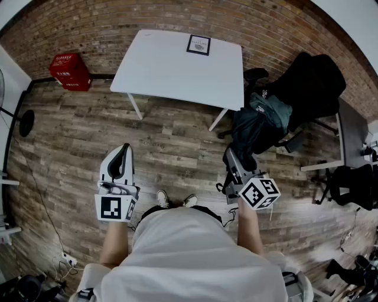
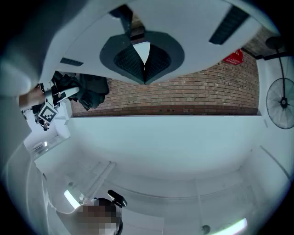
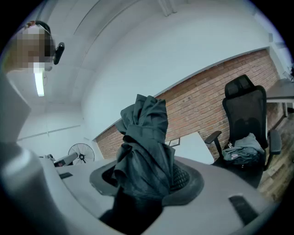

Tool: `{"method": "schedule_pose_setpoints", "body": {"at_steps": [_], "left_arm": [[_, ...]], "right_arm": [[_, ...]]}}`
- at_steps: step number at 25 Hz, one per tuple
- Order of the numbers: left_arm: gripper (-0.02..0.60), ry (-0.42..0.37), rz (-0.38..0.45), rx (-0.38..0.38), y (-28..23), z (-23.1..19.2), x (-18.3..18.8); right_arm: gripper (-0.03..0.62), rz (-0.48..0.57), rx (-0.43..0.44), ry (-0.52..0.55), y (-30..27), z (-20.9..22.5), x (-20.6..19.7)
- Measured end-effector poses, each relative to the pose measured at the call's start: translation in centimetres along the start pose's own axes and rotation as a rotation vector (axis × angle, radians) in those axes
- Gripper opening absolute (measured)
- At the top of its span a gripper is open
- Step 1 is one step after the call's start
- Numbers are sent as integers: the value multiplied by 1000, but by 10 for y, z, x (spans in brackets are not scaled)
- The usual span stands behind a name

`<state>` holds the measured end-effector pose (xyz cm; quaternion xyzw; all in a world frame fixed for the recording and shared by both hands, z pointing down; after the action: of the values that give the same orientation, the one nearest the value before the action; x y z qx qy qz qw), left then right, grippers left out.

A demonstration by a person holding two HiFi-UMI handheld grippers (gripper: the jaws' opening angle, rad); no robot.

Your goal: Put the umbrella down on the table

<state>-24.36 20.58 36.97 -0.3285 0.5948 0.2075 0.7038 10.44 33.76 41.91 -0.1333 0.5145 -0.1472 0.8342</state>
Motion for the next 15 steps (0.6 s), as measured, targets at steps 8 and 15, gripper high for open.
{"method": "schedule_pose_setpoints", "body": {"at_steps": [8,15], "left_arm": [[23,-17,-7,17,-3,34,8],[23,-21,-41,49,4,61,-2]], "right_arm": [[230,-12,29,19,13,23,5],[233,6,9,92,22,48,0]]}}
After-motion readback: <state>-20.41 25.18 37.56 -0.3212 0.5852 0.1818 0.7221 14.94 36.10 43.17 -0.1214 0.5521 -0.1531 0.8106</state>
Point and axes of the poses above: the fingertips, and each gripper's own axes: y backward along the fingers, z to its right, x out of its top, the point moved 7 cm from there along y, backward along the fingers, and after that the axes turned 12 degrees about -z, right-handed, at the moved point
